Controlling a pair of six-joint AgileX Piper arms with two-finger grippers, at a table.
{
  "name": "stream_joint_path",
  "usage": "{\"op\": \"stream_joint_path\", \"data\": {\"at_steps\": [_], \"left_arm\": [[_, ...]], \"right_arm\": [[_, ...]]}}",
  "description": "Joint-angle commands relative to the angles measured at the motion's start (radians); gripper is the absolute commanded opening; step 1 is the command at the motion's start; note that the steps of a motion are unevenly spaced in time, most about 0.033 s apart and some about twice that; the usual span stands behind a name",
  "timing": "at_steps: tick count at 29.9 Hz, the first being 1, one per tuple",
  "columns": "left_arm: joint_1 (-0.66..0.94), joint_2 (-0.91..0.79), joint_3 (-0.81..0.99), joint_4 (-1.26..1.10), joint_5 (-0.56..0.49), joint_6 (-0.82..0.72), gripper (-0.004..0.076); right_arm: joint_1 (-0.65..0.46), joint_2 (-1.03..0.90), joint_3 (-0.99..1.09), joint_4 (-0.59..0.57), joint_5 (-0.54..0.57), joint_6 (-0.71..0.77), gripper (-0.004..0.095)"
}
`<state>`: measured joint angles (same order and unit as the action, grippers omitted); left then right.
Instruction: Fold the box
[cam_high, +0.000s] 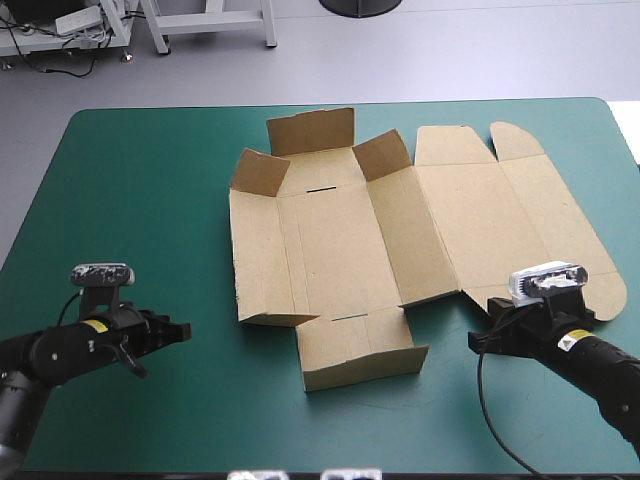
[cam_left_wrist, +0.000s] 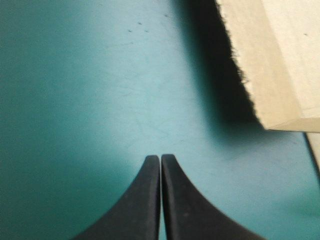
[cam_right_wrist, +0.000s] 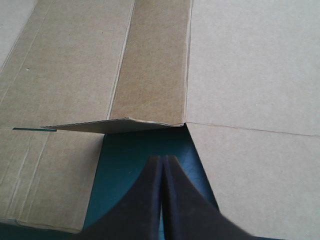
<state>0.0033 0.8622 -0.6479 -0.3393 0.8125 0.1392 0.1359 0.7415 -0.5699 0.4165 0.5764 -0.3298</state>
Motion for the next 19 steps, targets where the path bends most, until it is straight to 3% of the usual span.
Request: {"op": "stream_joint_path", "data": {"at_steps": [1,4,7,9,16,19], "left_arm": [[0.002,0.090,-0.097,-0.194,0.019,0.108,-0.0005],[0.002,0.155,-0.147,-0.329,0.042,0.205,0.0011],[0.002,0.205,-0.188,-0.404,0.066,0.265,0.0077],[0.002,0.232,-0.208,-0.416,0.084,0.271,0.0149],[0.002,0.288,-0.221,-0.498,0.128,0.324,0.0524],[0.002,0.314,-0.221,-0.501,0.128,0.324,0.0568]], "right_arm": [[-0.004,0.028,-0.077,0.017,0.020,0.007,-0.0020],[-0.004,0.045,-0.097,0.017,0.059,0.013,-0.0020],[-0.004,0.046,-0.101,0.017,0.066,0.013,-0.0020],[-0.004,0.046,-0.101,0.017,0.073,0.013,-0.0020],[-0.004,0.046,-0.101,0.017,0.080,0.013,-0.0020],[-0.004,0.046,-0.101,0.017,0.078,0.013,-0.0020]]}}
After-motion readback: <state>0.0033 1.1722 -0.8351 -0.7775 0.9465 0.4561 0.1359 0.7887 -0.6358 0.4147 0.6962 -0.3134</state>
